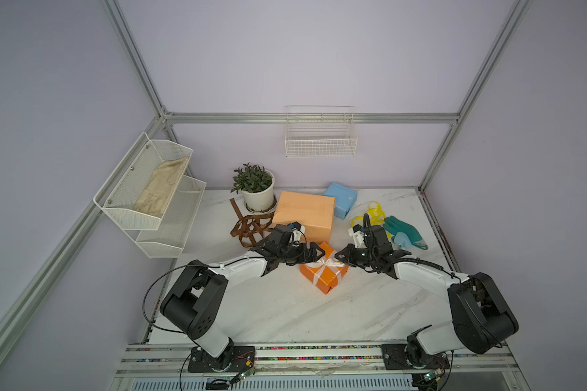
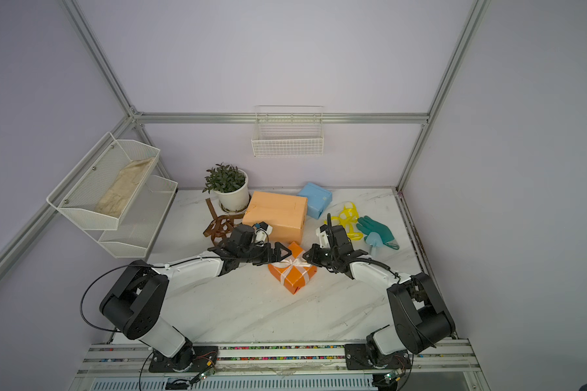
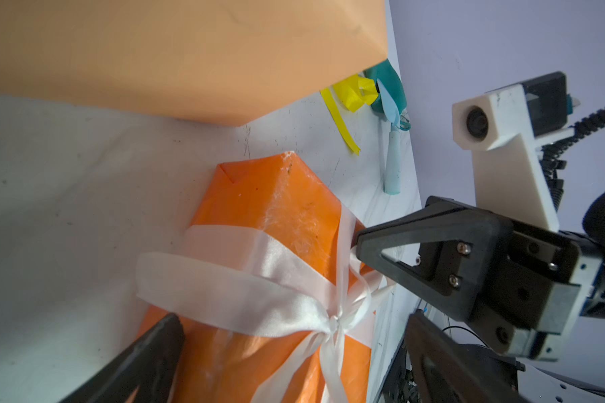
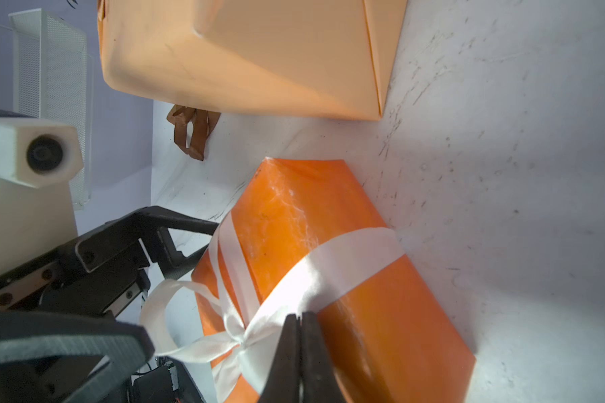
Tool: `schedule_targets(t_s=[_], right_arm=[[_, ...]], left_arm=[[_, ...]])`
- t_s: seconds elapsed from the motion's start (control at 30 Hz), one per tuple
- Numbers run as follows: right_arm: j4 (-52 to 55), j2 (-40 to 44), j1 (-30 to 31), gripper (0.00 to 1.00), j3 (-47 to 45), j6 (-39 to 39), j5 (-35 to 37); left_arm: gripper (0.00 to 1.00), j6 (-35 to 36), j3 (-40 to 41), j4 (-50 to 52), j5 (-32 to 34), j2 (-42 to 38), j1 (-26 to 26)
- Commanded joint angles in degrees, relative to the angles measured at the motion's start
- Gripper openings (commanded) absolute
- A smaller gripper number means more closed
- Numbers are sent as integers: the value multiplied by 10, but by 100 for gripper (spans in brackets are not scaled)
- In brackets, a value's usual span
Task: Untie the ribbon bows on the gift boxes
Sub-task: Adjust the gift box at the center of the board, then untie the ribbon from the gift box.
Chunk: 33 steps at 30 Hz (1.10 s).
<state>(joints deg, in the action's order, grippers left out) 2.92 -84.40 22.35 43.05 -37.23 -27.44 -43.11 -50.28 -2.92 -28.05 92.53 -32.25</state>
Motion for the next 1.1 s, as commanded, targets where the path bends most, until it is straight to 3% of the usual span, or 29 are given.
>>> schedule_targets(t_s=[0.0,0.17,0.27,0.37,0.7,0.97,1.07], right_arm=[[-22,-17,4,0,25,4,-2],[0,-22,3,0,45,30,23],[8,-28,4,0,51,43,26],[22,-32,4,0,59,51,20],[11,-25,3,0,50,43,16],[2,-28,4,0,45,37,15],[2,-25,3,0,43,37,14]], left_arm=[[100,-33,30,-37,-27,-38,-13],[100,-45,61,-27,-18,-87,-23],[100,-16,60,37,51,-111,-19],[100,-15,60,45,75,-130,-5],[98,28,42,64,76,-58,-1],[82,5,25,-7,26,-13,-3],[63,-5,25,-36,18,-8,-3]])
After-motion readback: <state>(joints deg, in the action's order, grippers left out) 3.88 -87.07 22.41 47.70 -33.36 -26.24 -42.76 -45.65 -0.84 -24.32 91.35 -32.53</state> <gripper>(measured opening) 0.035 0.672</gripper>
